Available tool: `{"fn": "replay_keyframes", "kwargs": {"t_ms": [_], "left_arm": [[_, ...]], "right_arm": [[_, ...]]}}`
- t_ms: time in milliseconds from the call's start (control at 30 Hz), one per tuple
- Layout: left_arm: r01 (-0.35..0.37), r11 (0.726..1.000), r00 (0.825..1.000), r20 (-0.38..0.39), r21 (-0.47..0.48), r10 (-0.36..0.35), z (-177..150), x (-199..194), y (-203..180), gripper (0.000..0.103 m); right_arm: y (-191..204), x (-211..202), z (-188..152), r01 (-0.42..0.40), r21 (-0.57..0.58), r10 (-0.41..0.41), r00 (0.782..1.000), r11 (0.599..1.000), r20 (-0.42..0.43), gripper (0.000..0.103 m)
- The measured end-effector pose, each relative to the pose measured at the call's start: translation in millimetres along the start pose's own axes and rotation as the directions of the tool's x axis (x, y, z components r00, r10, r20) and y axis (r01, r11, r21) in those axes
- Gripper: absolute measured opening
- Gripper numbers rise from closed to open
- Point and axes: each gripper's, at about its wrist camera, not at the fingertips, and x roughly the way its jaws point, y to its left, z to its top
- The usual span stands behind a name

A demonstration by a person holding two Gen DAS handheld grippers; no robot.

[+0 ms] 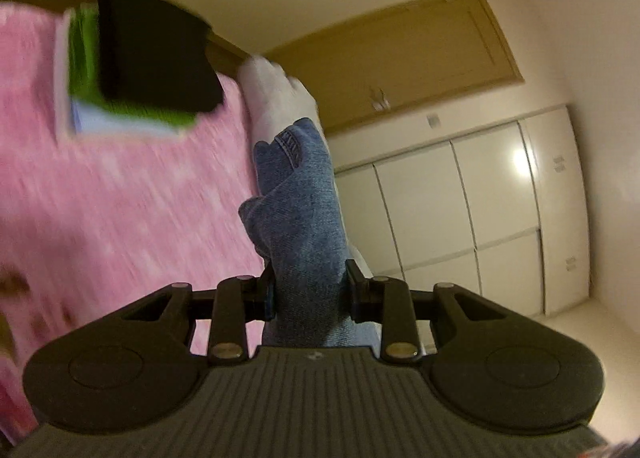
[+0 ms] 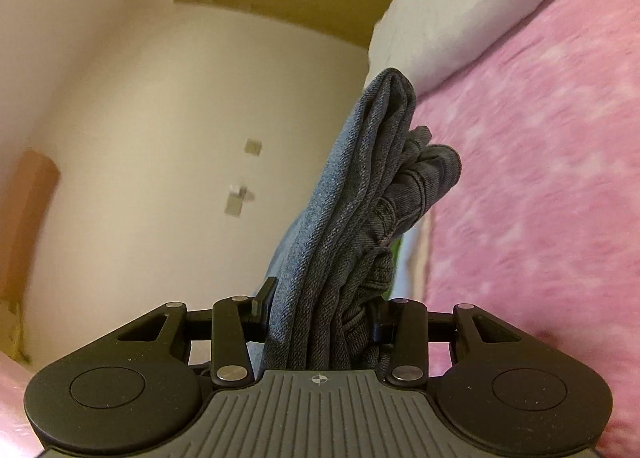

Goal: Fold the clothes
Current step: 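Carry the held folded jeans with both tools to the clothes stack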

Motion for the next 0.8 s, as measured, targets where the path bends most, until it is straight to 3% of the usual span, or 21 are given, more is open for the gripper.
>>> {"fn": "replay_keyframes", "kwargs": {"t_ms": [100, 300, 500, 800], "left_arm": [[-0.016, 1.0, 0.999, 0.032, -0.014, 0.017, 66, 8, 19, 0.026], [-0.01, 0.997, 0.994, 0.108, -0.075, 0.018, 152, 33, 58, 0.026], [0.003, 0.997, 0.984, 0.176, -0.074, 0.01, 216, 79, 92, 0.026], [0.015, 0.999, 0.978, 0.208, -0.048, -0.005, 272, 151, 156, 0.027]], "right_arm": [[13, 80, 11, 0.003, 0.001, -0.003, 0.999, 1.0, -0.043, 0.042], [31, 209, 21, 0.006, -0.071, -0.014, 0.992, 0.997, -0.125, 0.042], [29, 327, 32, -0.031, -0.142, 0.006, 0.985, 0.989, -0.172, 0.042], [-3, 439, 52, -0.075, -0.213, 0.037, 0.983, 0.974, -0.178, 0.042]]}}
